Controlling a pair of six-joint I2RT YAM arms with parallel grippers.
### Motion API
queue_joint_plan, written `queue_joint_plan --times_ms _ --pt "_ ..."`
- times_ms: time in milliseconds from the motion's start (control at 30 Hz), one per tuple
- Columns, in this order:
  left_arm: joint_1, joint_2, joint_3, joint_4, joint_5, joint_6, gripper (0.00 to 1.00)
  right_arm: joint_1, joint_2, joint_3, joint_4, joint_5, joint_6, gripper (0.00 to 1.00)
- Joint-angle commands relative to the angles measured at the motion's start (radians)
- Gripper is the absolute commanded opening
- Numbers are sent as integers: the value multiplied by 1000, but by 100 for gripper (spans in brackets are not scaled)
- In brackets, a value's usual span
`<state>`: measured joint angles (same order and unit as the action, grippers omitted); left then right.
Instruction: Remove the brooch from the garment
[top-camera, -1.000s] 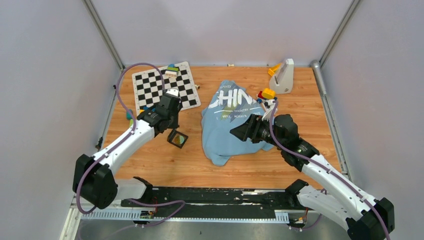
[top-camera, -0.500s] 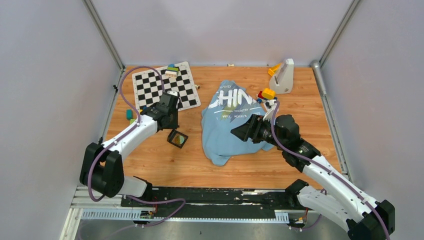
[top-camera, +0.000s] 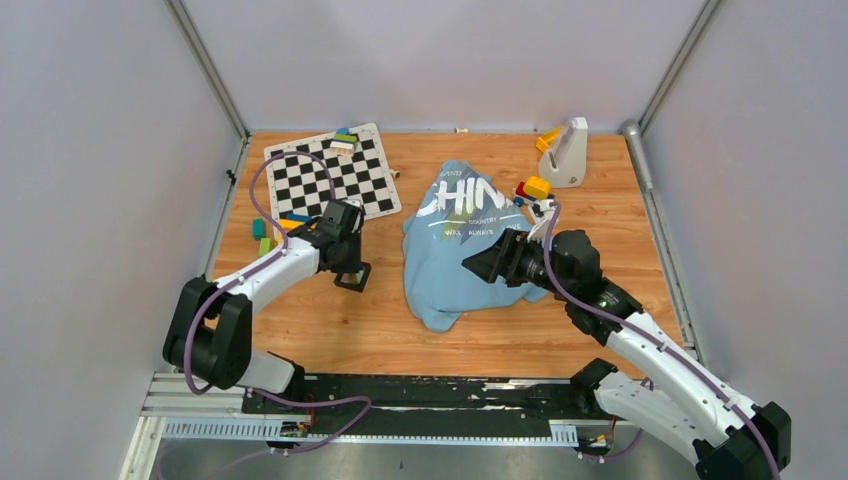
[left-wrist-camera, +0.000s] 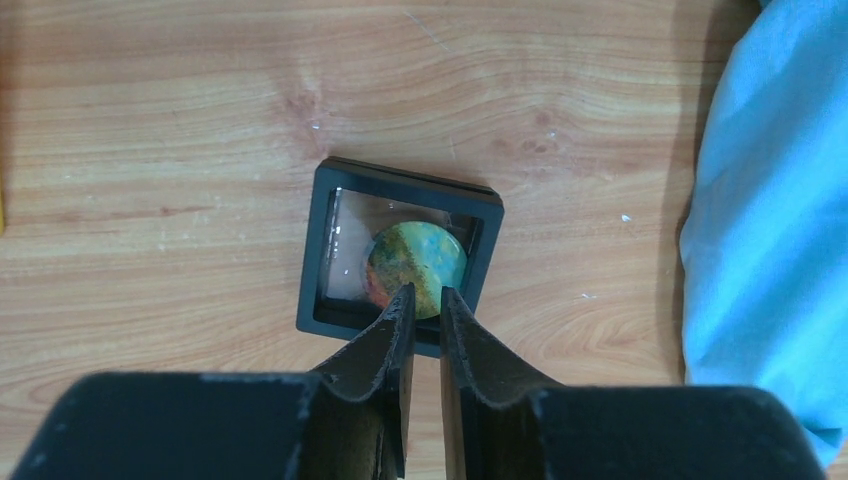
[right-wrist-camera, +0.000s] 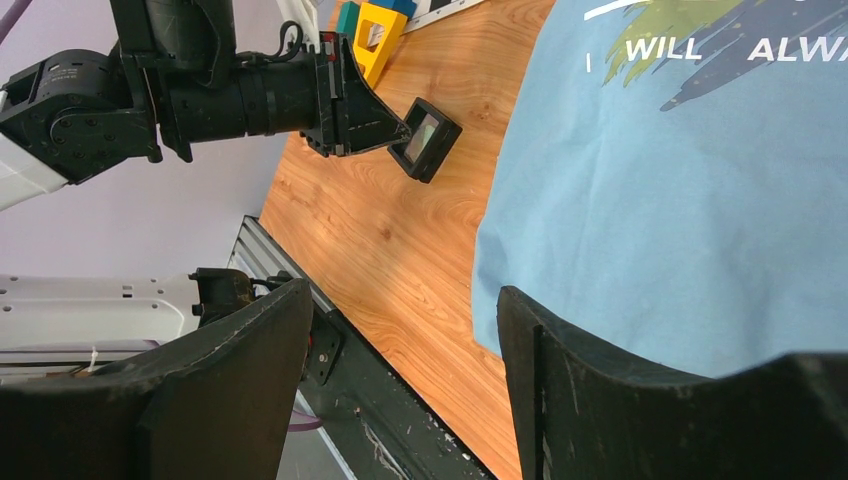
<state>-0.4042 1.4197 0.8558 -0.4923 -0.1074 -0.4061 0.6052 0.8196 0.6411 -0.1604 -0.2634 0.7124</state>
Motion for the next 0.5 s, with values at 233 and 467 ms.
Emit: queue_joint_plan --times_ms 233,467 --pt "-3 -105 -20 25 151 19 28 -4 18 5 18 -6 5 69" --pt "-110 -122 -71 81 275 -24 31 -5 19 -3 18 19 -1 69"
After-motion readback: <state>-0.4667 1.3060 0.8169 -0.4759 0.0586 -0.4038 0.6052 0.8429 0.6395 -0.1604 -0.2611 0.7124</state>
